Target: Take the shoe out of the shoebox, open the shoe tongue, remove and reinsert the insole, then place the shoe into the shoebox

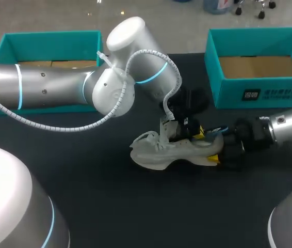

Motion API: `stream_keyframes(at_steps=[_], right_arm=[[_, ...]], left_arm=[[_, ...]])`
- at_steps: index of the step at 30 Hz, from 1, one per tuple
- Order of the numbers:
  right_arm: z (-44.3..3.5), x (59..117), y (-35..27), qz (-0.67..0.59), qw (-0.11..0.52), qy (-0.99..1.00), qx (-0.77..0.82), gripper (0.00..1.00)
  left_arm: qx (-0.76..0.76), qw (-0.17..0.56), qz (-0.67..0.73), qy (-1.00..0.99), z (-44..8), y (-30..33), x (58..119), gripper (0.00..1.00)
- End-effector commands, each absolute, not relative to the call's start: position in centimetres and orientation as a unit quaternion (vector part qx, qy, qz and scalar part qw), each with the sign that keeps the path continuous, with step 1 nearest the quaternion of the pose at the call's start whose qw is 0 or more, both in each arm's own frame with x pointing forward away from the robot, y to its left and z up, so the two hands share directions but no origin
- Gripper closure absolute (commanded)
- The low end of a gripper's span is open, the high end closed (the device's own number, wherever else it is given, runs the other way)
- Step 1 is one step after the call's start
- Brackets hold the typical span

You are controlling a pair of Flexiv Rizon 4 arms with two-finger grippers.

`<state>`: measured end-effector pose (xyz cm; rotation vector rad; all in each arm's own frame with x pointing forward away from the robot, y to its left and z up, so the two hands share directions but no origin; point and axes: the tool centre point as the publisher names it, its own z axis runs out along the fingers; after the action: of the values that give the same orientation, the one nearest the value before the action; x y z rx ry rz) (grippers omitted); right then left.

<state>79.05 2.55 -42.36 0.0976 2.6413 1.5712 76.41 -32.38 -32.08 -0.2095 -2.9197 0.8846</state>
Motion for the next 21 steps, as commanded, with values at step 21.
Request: stream_keyframes(at_steps=[21], right_arm=[[-42.8, 79.2, 2.8, 0.510, 0.034, 0.859, 0.032, 1.00]], left_arm=[[-0.120, 0.077, 0.404, -0.903, -27.3, -34.0, 77.3, 1.00]])
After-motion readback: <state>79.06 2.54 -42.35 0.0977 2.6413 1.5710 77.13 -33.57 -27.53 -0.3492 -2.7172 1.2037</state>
